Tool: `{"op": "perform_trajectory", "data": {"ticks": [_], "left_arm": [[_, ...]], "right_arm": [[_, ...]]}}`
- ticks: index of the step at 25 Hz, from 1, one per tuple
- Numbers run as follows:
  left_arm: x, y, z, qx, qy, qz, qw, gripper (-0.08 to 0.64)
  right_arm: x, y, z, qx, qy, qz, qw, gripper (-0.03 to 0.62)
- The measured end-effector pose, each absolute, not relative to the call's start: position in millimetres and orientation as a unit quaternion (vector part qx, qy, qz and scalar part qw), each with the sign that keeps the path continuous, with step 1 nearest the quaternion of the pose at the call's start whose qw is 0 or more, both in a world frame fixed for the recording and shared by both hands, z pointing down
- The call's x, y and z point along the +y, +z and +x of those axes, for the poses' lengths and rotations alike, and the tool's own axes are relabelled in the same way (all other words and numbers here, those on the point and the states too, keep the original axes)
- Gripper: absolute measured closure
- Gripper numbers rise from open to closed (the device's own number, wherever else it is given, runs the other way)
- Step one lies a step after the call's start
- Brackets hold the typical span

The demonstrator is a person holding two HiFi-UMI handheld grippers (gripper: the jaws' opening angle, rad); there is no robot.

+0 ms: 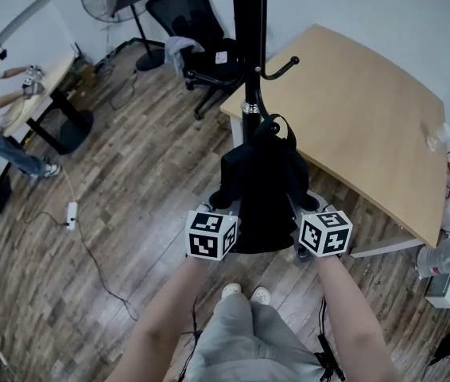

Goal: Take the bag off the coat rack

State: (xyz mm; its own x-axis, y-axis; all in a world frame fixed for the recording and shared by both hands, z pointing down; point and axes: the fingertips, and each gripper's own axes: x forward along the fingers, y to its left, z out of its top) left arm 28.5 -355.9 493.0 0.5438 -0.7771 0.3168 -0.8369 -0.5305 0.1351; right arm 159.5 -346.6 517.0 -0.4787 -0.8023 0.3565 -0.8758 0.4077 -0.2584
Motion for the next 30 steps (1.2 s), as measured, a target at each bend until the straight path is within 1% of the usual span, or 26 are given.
{"op": "perform_trajectory", "data": {"ticks": [14,23,30], "left_arm": [[-341.1,469.1,59.1,-0.444,0.105,0.882,0.121,0.492],[-342.7,442.8,91.4,-0.414,0.098,0.899,0.107,0.492],[-344.1,415.8,123.2,-0.391,0.087,0.913,0.08,0.492]], "right_arm": [[-325.9,494.9,189.0,-0.819,0.185,0.531,0.116,0.552],[-317.1,468.9,219.7,-0.797,0.179,0.567,0.105,0.554],[-311.3,442.9,250.0,-0.784,0.162,0.593,0.084,0.554]]}}
